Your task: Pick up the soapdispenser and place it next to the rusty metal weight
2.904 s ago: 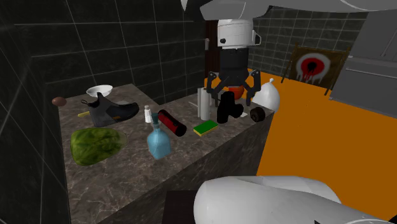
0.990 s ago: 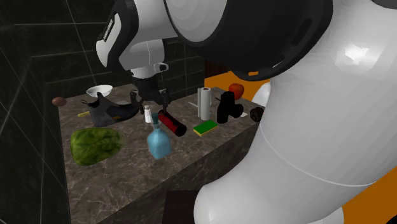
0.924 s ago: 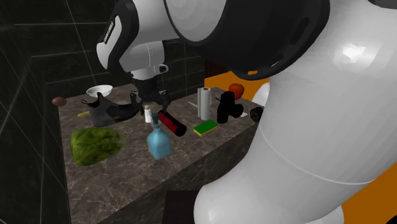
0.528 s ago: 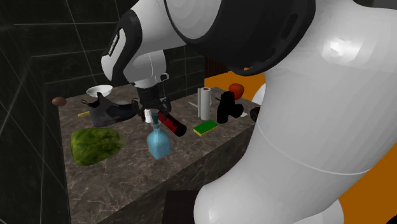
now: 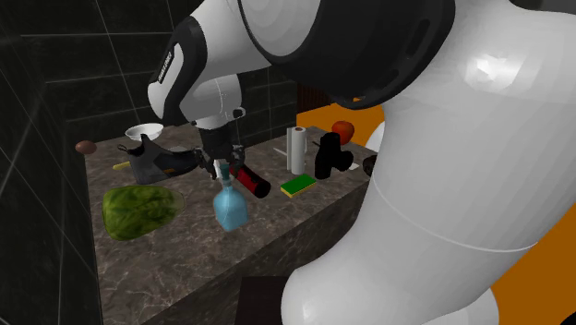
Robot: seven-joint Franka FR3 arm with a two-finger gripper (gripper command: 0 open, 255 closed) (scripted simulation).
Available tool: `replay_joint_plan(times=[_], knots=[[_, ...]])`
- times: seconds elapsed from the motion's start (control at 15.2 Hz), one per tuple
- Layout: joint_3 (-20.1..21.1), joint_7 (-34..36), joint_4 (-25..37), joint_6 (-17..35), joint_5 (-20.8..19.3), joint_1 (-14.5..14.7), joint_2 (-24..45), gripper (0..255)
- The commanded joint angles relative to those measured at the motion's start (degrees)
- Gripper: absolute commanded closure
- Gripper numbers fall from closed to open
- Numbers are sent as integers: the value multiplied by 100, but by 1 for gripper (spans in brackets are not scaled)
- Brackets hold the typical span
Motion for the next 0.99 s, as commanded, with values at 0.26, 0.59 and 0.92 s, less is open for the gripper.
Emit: replay_joint_plan(times=[0.26,0.59,0.92], knots=[[0,0,0,0,0,0,0,255],[-6,-21,43,-76,24,0,-39,255],[-39,-108,282,-460,120,-1,-208,255]])
